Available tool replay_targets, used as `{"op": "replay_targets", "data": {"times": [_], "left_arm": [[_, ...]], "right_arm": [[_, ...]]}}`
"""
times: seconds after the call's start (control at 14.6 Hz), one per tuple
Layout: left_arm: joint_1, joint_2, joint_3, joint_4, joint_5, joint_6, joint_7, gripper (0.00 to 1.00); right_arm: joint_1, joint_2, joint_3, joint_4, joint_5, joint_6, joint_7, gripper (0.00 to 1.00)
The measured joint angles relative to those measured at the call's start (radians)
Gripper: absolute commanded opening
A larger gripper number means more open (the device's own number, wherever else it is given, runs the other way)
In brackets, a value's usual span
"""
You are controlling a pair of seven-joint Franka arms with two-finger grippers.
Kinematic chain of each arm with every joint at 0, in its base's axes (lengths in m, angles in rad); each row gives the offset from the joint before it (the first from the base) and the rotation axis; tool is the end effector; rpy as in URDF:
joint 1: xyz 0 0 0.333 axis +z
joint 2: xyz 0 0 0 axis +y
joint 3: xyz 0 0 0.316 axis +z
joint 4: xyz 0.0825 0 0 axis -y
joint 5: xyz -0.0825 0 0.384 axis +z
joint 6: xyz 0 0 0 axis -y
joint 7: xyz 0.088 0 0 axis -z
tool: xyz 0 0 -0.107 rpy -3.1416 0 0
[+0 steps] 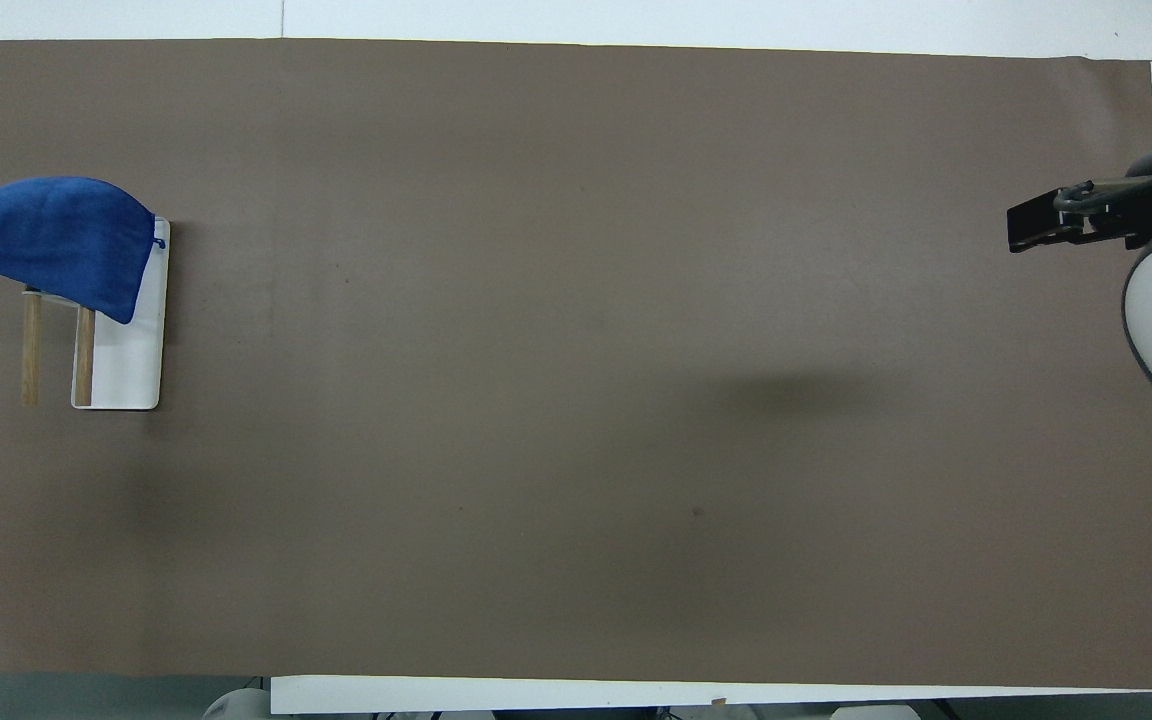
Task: Right arm passes towel to left arm to hang
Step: 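Lower the towel over the bar and release it from the left gripper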
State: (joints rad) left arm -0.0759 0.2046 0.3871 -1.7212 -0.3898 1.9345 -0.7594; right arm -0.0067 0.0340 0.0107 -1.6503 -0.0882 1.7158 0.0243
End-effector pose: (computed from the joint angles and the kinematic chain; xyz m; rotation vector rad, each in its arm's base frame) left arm 0.6050 0.1508 0.4749 2.3569 1.6079 -0.0543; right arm 0.5755 -0.0060 0.5807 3.0545 -0.0136 0.0500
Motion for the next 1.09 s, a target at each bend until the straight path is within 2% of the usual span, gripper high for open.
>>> {"op": "replay_targets", "data": {"times": [0.48, 1.09], "left_arm": [[0.0, -0.007, 0.011, 0.0, 0.02, -0.108, 0.001, 0.0], [0.001, -0.012, 0.016, 0.0, 0.042, -0.13, 0.038, 0.0]], "right_arm": [[0.0, 0.0, 0.0, 0.0, 0.0, 0.0, 0.0, 1.0], [0.0, 0.0, 0.0, 0.0, 0.0, 0.0, 0.0, 1.0]]}}
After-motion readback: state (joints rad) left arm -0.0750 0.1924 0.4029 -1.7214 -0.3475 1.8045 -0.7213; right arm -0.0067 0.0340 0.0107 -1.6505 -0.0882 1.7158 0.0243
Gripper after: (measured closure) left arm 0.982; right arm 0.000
